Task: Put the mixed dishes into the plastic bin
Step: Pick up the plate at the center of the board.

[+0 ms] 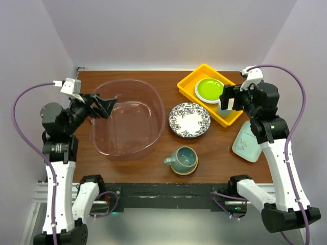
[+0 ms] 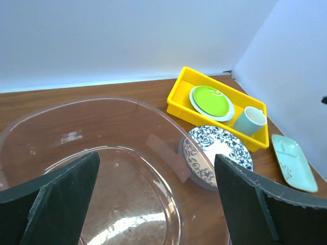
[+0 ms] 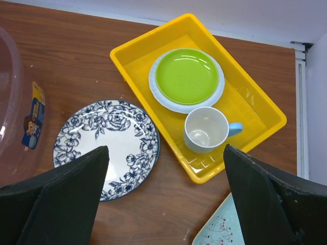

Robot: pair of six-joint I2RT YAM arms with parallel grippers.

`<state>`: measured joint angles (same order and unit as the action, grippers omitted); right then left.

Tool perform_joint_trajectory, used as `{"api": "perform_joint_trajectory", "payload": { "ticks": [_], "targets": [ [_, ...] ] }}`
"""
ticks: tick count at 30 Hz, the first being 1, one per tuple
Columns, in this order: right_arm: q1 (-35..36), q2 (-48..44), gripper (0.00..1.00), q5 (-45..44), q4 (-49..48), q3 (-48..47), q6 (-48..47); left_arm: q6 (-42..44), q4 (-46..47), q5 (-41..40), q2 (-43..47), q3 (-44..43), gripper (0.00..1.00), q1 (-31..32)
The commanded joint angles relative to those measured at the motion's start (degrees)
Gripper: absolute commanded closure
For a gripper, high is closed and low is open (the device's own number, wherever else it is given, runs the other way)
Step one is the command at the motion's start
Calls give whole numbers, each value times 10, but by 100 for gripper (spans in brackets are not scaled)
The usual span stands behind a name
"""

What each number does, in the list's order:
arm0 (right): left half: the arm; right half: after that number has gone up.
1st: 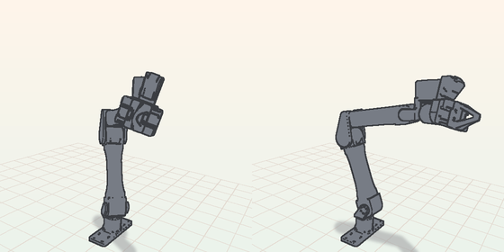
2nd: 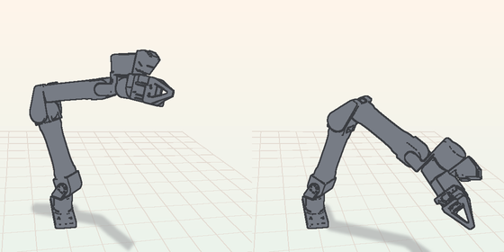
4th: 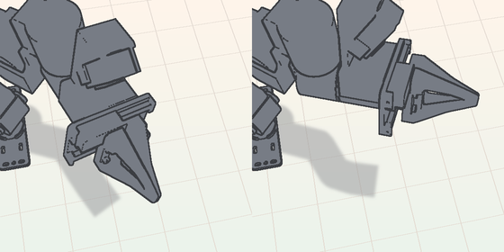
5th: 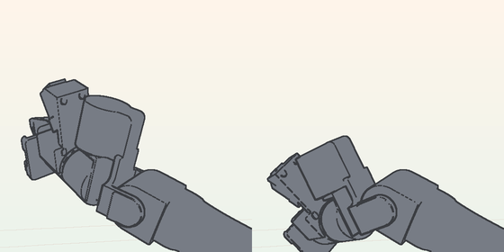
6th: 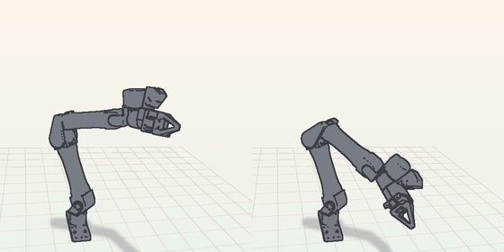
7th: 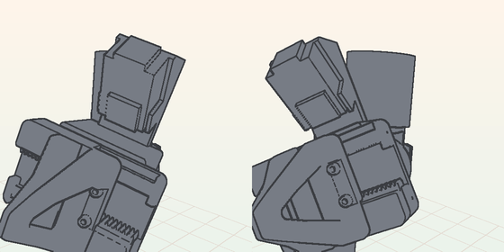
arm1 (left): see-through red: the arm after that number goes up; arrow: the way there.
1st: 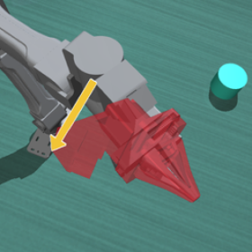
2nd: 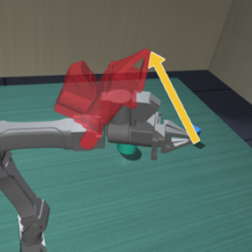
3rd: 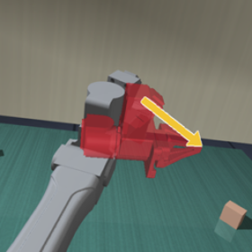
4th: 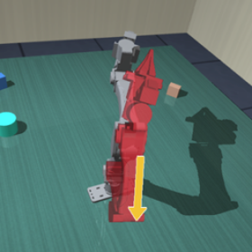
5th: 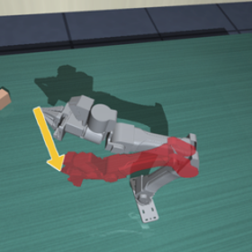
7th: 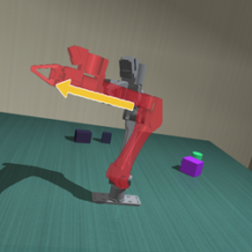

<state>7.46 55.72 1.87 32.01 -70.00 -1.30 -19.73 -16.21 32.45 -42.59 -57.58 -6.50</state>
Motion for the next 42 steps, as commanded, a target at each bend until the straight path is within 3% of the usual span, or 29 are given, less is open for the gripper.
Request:
{"api": "perform_joint_trajectory", "payload": {
  "ticks": [1, 5, 9, 10, 13, 16, 42],
  "targets": [
    [1, -11, 2, -17, 16, -38, 17, 31, -14, 6, 38, 26, 0, 20],
    [0, -8, 2, 24, 26, -34, -30, 36, -21, -25, 64, 56, 0, 29],
    [1, 2, 2, 165, 42, -21, -133, 36, -36, -44, 85, 75, 0, 29],
    [-1, 8, 2, 251, 52, -17, -162, 36, -39, -44, 88, 79, 0, 29],
    [1, 15, 2, 322, 81, -9, -216, 34, -40, -44, 95, 90, 0, 29],
    [1, 22, 2, 349, 82, 12, -235, 36, -42, -44, 97, 96, 0, 29],
    [-73, 56, 2, 388, -56, 115, -98, 46, 38, 5, 129, 200, 0, 29]
  ]
}}
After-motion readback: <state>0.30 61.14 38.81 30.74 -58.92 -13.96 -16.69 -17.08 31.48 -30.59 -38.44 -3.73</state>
